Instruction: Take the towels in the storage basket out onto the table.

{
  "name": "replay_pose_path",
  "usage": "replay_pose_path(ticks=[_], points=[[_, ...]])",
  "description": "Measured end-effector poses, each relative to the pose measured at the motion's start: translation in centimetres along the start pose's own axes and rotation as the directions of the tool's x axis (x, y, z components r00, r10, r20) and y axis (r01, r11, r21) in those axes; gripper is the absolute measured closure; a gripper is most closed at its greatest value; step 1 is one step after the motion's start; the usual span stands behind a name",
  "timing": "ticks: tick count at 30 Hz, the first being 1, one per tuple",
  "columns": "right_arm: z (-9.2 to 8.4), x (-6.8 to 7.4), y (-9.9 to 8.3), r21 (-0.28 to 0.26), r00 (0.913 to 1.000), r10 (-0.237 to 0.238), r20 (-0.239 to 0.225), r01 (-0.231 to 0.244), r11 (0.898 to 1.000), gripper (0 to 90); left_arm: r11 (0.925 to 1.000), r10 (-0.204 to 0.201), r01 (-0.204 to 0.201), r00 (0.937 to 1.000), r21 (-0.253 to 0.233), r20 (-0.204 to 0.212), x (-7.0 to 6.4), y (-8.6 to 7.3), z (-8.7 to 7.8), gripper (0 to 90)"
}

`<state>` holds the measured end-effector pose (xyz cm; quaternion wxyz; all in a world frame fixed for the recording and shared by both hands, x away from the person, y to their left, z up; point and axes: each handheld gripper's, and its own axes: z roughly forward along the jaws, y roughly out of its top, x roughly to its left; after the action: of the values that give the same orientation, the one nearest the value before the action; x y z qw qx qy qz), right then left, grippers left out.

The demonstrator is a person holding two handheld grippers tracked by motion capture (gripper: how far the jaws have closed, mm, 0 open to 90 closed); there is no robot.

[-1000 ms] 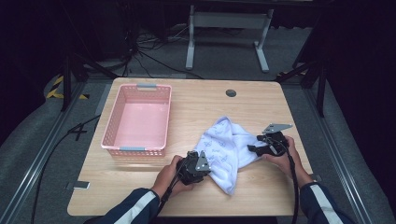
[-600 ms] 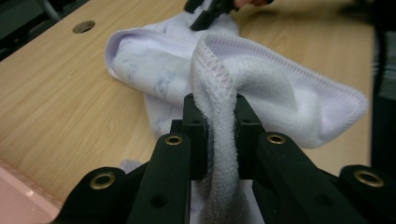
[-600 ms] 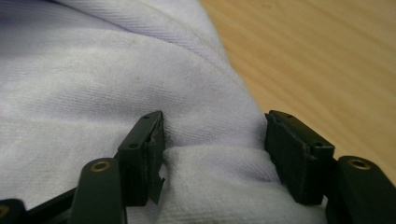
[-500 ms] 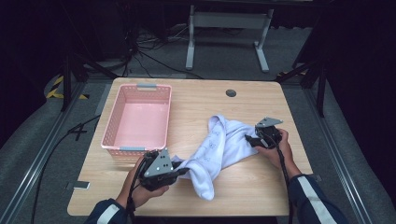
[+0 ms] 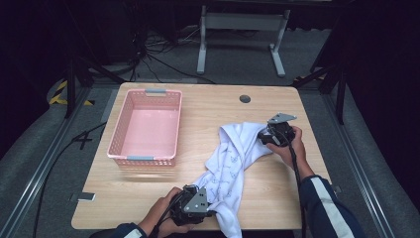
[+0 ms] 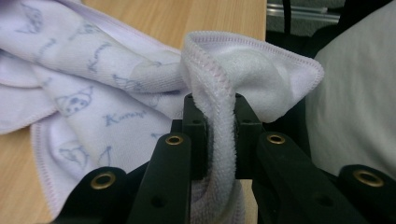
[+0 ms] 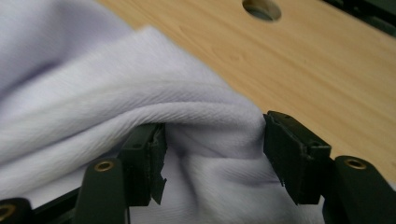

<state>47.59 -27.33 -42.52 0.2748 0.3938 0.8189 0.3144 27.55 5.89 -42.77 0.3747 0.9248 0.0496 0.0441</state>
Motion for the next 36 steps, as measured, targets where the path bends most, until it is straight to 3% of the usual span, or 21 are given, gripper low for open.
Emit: replay_pose_path(ticks=[2, 6, 8, 10, 12, 14, 15, 16, 19, 21, 22, 25, 28, 30, 31, 33, 35, 36], points=[[-0.9, 1.0, 1.2, -0.036, 0.9984, -0.031, -0.048, 0.029, 0.999, 38.1, 0.9997, -0.024, 0.024, 0.9995, 0.003, 0.02, 0.2, -0.1, 0.6, 80.2], [-2.1, 3.5, 3.7, -0.081, 0.9938, -0.106, -0.036, 0.102, 0.991, 36.0, 0.9994, -0.034, 0.034, 0.9978, 0.006, 0.056, 0.2, -0.3, 1.5, 79.8], [-2.1, 4.7, 4.6, -0.104, 0.987, -0.122, -0.104, 0.111, 0.988, 35.9, 0.999, -0.042, 0.041, 0.9975, 0.018, 0.057, 0.2, -0.3, 1.8, 79.5], [-1.3, 5.9, 5.1, -0.081, 0.9788, -0.14, -0.149, 0.129, 0.988, 34.4, 0.9988, -0.042, 0.04, 0.9957, 0.027, 0.082, 0.2, -0.5, 2.1, 78.2], [0.0, 7.0, 5.5, -0.052, 0.9716, -0.146, -0.186, 0.139, 0.989, 33.2, 0.9991, -0.037, 0.035, 0.9967, 0.025, 0.073, 0.1, -0.4, 2.0, 73.7], [1.0, 7.7, 5.7, -0.017, 0.966, -0.144, -0.215, 0.144, 0.989, 30.7, 0.9983, -0.058, 0.058, 0.9982, -0.007, 0.014, 0.3, -0.1, 1.2, 58.4], [1.0, 7.7, 5.7, -0.017, 0.966, -0.144, -0.215, 0.144, 0.989, 30.7, 0.9983, -0.058, 0.058, 0.9982, -0.007, 0.014, 0.3, -0.1, 1.2, 52.6], [1.6, 8.1, 5.7, 0.004, 0.9666, -0.146, -0.21, 0.15, 0.989, 30.8, 0.997, -0.071, 0.071, 0.9975, -0.032, -0.007, 0.5, 0.0, 0.8, 52.6], [2.7, 8.4, 5.7, 0.055, 0.9719, -0.157, -0.175, 0.169, 0.984, 33.0, 0.9868, -0.134, 0.126, 0.9885, -0.102, -0.071, 1.6, 0.4, -0.4, 38.5], [3.1, 8.3, 5.6, 0.088, 0.9761, -0.164, -0.143, 0.177, 0.98, 50.1, 0.9781, -0.164, 0.148, 0.9809, -0.146, -0.105, 2.5, 0.9, -1.0, 33.9], [3.1, 8.1, 5.5, 0.084, 0.9735, -0.173, -0.15, 0.187, 0.979, 59.5, 0.9692, -0.201, 0.18, 0.9724, -0.168, -0.118, 3.0, 1.3, -1.3, 32.6], [2.2, 7.7, 5.0, 0.072, 0.9703, -0.164, -0.178, 0.179, 0.981, 82.4, 0.9526, -0.236, 0.201, 0.9626, -0.228, -0.134, 4.1, 2.5, -2.0, 32.5], [0.0, 6.9, 4.4, 0.012, 0.9673, -0.161, -0.196, 0.167, 0.986, 85.2, 0.9518, -0.232, 0.194, 0.9621, -0.237, -0.143, 4.9, 3.2, -2.0, 32.5], [-2.2, 6.1, 4.0, -0.032, 0.9675, -0.14, -0.21, 0.137, 0.99, 85.3, 0.9495, -0.258, 0.217, 0.9515, -0.226, -0.168, 5.7, 3.6, -1.3, 32.8], [-3.2, 5.6, 3.7, -0.051, 0.9686, -0.14, -0.206, 0.132, 0.99, 85.3, 0.9507, -0.26, 0.218, 0.9486, -0.22, -0.181, 6.2, 3.7, -0.7, 33.3], [-5.4, 4.7, 3.0, -0.084, 0.9707, -0.115, -0.211, 0.1, 0.991, 85.2, 0.9574, -0.271, 0.238, 0.935, -0.164, -0.228, 7.5, 4.1, 1.1, 38.9], [-6.9, 4.0, 2.4, -0.1, 0.9758, -0.099, -0.195, 0.08, 0.992, 85.1, 0.9537, -0.293, 0.266, 0.9276, -0.14, -0.232, 8.7, 4.3, 2.8, 42.8], [-7.8, 3.6, 1.9, -0.104, 0.9783, -0.083, -0.19, 0.064, 0.993, 85.1, 0.9586, -0.282, 0.261, 0.9269, -0.112, -0.248, 9.2, 4.4, 3.5, 46.2]])
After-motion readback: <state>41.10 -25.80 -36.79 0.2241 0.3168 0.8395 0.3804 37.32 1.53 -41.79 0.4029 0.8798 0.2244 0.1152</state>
